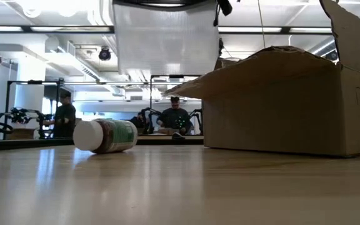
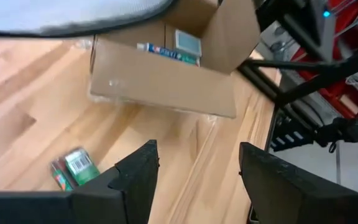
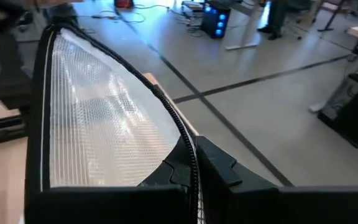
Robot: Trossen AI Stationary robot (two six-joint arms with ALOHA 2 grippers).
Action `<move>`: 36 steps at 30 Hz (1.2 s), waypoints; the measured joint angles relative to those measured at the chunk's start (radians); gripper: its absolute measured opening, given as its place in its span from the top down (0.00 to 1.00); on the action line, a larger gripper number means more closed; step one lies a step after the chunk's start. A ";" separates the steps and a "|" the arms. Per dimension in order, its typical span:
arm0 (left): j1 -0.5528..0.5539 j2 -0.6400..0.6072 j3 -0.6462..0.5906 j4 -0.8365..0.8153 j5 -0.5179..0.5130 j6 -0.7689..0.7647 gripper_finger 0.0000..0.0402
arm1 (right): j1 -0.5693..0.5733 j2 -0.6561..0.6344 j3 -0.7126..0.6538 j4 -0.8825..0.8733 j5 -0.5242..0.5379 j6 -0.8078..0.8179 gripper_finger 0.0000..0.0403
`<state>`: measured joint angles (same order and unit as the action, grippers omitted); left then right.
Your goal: Unpack boxes
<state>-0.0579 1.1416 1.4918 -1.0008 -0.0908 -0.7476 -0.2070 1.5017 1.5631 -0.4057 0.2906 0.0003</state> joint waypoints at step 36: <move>-0.117 0.160 -0.643 0.340 -0.240 -0.429 0.34 | -0.014 0.064 0.000 -0.022 -0.032 -0.013 1.00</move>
<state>-0.1748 1.3012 0.8491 -0.6605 -0.3306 -1.1761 -0.2211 1.5654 1.5631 -0.4275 0.2587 -0.0127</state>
